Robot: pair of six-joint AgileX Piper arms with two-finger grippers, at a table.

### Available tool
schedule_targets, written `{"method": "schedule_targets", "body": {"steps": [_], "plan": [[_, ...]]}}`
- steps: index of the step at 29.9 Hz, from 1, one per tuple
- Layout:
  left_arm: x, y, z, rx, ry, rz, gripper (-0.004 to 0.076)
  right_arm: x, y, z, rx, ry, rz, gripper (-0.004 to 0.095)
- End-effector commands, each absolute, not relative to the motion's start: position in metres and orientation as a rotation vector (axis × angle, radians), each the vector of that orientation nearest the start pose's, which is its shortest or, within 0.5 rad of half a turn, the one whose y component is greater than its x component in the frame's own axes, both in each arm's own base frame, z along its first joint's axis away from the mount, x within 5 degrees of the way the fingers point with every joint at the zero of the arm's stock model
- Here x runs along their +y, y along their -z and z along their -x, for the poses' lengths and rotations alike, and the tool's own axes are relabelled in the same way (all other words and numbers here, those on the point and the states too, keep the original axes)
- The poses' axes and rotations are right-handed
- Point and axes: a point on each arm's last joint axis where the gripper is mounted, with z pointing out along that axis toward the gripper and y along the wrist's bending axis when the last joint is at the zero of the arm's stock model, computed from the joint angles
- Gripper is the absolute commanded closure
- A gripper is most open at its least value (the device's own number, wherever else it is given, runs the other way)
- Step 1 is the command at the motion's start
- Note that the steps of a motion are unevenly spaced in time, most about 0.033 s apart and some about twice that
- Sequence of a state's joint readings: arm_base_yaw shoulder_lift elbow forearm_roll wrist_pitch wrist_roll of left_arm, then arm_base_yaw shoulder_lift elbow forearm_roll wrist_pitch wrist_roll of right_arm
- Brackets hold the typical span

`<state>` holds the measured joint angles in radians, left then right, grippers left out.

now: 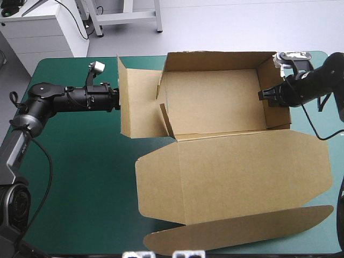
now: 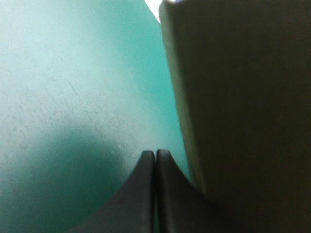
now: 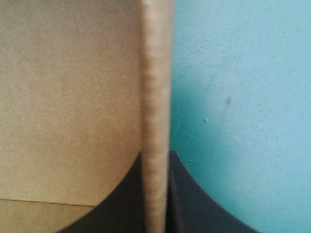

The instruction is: Fold the box

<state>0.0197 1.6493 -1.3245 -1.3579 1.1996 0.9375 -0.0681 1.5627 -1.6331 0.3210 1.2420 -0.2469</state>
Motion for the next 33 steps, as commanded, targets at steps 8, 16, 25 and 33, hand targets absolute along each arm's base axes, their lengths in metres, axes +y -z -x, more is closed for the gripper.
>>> {"method": "schedule_targets", "body": {"steps": [8, 16, 25, 33], "plan": [[-0.09, -0.373, -0.322, 1.925, 1.494, -0.514, 0.0731, 0.031, -0.42, -0.32, 2.405, -0.31, 0.18, 0.0922], [-0.111, -0.387, -0.309, 1.843, 1.557, -0.585, 0.0654, 0.028, -0.42, -0.321, 2.407, -0.268, 0.158, 0.0922], [-0.121, -0.393, -0.304, 1.816, 1.58, -0.617, 0.0447, 0.028, -0.42, -0.321, 2.409, -0.26, 0.151, 0.0922], [-0.129, -0.4, -0.301, 1.768, 1.618, -0.635, 0.0237, 0.027, -0.42, -0.321, 2.407, -0.261, 0.121, 0.0922]]}}
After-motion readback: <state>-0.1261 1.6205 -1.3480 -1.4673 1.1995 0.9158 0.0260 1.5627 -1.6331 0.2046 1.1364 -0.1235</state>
